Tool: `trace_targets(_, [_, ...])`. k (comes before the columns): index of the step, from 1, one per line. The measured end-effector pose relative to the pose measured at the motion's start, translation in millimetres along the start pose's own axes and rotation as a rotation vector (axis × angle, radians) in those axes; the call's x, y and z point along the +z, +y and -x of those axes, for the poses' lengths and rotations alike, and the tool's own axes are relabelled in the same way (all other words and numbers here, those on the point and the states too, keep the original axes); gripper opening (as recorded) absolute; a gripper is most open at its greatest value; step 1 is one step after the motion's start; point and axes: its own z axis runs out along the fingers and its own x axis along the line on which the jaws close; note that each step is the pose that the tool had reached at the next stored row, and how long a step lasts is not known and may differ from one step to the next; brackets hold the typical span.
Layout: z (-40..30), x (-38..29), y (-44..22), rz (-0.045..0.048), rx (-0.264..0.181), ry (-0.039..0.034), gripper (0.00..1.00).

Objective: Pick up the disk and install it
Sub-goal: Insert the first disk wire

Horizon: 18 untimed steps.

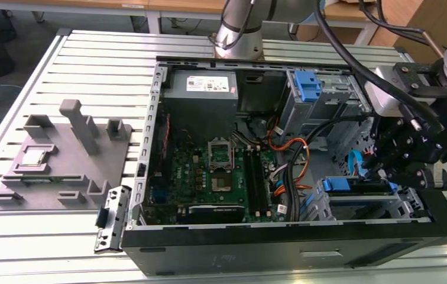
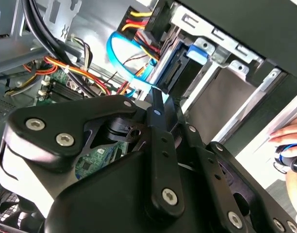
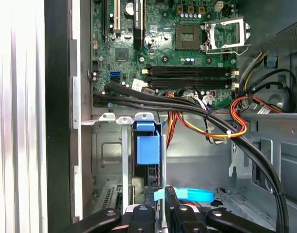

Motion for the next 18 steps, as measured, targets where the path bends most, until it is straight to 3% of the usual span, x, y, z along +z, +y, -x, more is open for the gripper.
trace_targets(4, [0.2,0.0,-5.7,0.0000,0.000,0.0001,0.24])
trace_targets(8, [0.2,-0.9,-5.9,0.0000,0.000,0.0002,0.24])
trace_targets(12, [0.7,-6.3,-6.0,-0.0001,0.000,0.0000,0.24])
trace_targets(18, [0.8,-6.6,-8.8,0.0000,0.000,0.0000,0.24])
